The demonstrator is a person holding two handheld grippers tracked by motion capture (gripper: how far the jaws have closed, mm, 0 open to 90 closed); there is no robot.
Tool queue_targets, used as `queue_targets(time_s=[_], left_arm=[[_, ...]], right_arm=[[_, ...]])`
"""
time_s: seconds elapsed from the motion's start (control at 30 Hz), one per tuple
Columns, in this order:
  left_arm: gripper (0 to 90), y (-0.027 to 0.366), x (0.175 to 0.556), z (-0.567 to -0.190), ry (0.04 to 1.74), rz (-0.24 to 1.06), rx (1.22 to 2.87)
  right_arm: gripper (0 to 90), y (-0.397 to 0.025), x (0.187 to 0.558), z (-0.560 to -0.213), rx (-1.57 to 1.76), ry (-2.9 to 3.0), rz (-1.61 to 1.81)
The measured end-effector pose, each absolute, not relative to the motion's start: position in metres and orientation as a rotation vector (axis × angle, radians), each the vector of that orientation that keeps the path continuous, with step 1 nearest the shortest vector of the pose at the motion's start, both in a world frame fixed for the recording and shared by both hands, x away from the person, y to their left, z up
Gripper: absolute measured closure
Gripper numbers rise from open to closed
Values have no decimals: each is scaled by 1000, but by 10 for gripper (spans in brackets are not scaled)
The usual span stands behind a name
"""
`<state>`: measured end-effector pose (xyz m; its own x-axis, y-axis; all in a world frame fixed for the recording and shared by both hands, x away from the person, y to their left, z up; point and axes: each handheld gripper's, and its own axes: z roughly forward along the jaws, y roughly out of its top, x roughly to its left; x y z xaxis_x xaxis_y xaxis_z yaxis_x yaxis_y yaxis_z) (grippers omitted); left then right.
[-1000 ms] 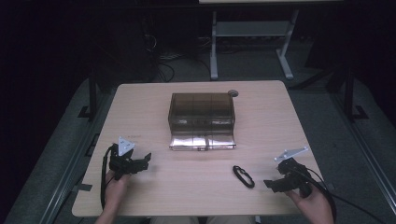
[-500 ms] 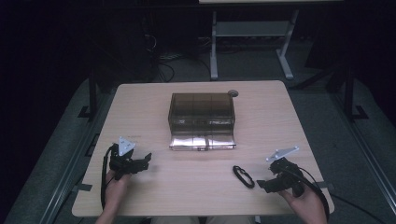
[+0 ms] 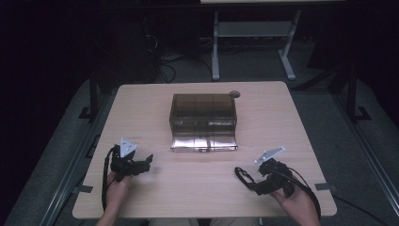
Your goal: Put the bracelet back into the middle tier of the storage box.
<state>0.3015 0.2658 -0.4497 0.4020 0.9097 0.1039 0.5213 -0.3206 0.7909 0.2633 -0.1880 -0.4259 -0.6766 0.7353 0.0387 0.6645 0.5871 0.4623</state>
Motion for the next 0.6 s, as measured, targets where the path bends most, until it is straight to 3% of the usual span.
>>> queue_targets(time_s=[0.6], left_arm=[[131,268,301,-449,1222,732,1970]], right_arm=[[261,-165,281,-422,1122,2735,610]])
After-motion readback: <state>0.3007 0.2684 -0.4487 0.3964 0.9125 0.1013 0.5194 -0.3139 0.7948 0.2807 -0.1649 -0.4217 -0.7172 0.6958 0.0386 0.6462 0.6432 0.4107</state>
